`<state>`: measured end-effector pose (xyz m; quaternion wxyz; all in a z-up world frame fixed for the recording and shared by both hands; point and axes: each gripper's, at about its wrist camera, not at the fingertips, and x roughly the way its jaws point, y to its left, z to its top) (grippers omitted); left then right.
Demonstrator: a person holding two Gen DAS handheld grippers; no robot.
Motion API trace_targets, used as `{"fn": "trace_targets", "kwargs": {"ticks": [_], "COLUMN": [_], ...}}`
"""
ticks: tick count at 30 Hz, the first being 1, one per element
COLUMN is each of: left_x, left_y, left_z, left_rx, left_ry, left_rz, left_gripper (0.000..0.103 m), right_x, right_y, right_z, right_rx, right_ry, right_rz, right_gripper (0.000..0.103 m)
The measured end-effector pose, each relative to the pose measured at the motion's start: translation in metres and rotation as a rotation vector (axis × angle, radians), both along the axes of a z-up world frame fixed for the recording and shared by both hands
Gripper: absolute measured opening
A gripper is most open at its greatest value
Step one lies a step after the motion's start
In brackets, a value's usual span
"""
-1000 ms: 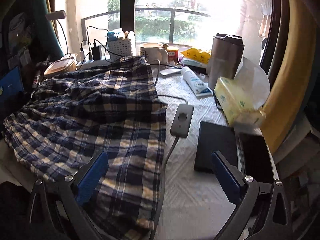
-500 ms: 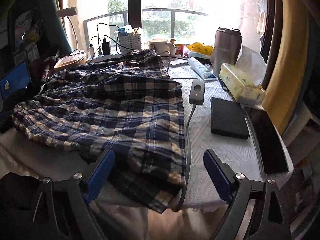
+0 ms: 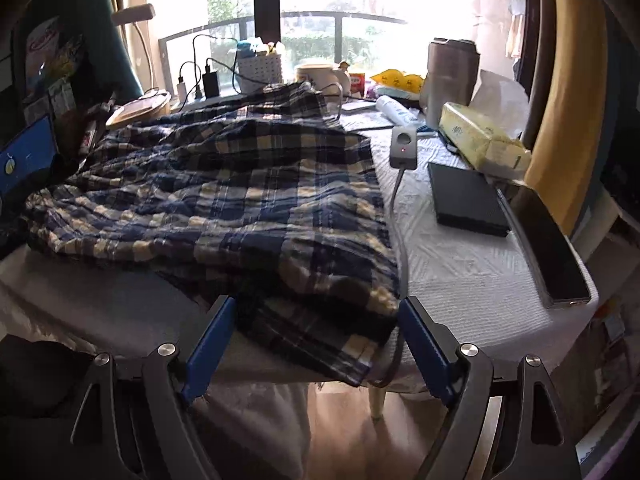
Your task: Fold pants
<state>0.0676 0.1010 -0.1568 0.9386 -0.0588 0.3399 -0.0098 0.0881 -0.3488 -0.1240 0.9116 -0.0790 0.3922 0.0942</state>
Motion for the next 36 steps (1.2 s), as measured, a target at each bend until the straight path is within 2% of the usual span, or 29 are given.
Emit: {"fn": "trace_targets", "kwargs": {"ticks": [1, 3, 5, 8, 11, 12, 13, 14, 15, 16, 17, 19, 23, 27, 30, 33, 35, 36], "left_x": [0.003, 0.009, 0.014, 0.015, 0.018, 0.020, 0.022, 0.022, 0.022, 0.021, 0.020, 0.014, -0.004, -0.028, -0.035, -0.035, -0.035, -0.035], "left_y": [-0.001, 0.001, 0.003, 0.002, -0.005, -0.007, -0.010, -0.012, -0.013, -0.017, -0.020, -0.024, -0.018, -0.013, -0.015, -0.016, -0.013, -0.011], "left_z": [-0.002, -0.008, -0.014, -0.019, -0.021, -0.021, -0.021, -0.019, -0.017, -0.014, -0.011, -0.002, 0.012, 0.019, 0.012, -0.007, -0.013, -0.013], "left_rx": [-0.006, -0.033, -0.066, -0.107, -0.083, -0.074, -0.070, -0.065, -0.069, -0.066, -0.055, -0.035, -0.068, -0.111, -0.112, -0.109, -0.134, -0.139], "left_ry": [0.008, 0.029, 0.054, 0.055, 0.059, 0.061, 0.067, 0.061, 0.047, 0.040, 0.035, 0.015, 0.024, 0.076, 0.159, 0.221, 0.227, 0.225], "left_rz": [0.000, -0.004, -0.006, -0.021, -0.030, -0.036, -0.047, -0.045, -0.047, -0.055, -0.060, -0.075, -0.066, -0.066, -0.091, -0.104, -0.100, -0.102], "left_gripper": [0.081, 0.081, 0.081, 0.081, 0.079, 0.069, 0.051, 0.045, 0.034, 0.024, 0.022, 0.012, 0.009, 0.009, 0.009, 0.012, 0.012, 0.016], "right_x": [0.001, 0.002, 0.001, -0.001, -0.003, -0.003, -0.004, -0.005, -0.007, -0.008, -0.009, -0.008, -0.014, -0.023, -0.033, -0.036, -0.035, -0.034], "right_y": [0.000, -0.002, -0.001, 0.001, -0.001, 0.000, 0.001, 0.003, 0.006, 0.007, 0.007, 0.009, 0.007, -0.006, -0.012, -0.014, -0.016, -0.017], "right_z": [-0.001, -0.002, -0.004, -0.011, -0.013, -0.013, -0.015, -0.016, -0.017, -0.017, -0.016, -0.015, 0.006, 0.035, 0.045, 0.037, 0.021, 0.014], "right_rx": [0.011, 0.025, 0.013, -0.010, -0.023, -0.023, -0.033, -0.055, -0.067, -0.056, -0.049, -0.065, -0.057, -0.037, -0.042, -0.057, -0.065, -0.062], "right_ry": [0.007, 0.019, 0.020, 0.039, 0.030, 0.027, 0.021, 0.010, 0.000, 0.002, 0.002, 0.011, -0.013, -0.031, -0.013, 0.033, 0.076, 0.094], "right_rz": [0.001, 0.004, 0.008, 0.027, 0.035, 0.035, 0.039, 0.047, 0.065, 0.081, 0.087, 0.094, 0.133, 0.167, 0.192, 0.207, 0.204, 0.200], "right_gripper": [0.084, 0.075, 0.061, 0.058, 0.058, 0.058, 0.057, 0.053, 0.048, 0.026, 0.008, 0.005, 0.003, 0.003, 0.003, 0.003, 0.003, 0.003]}}
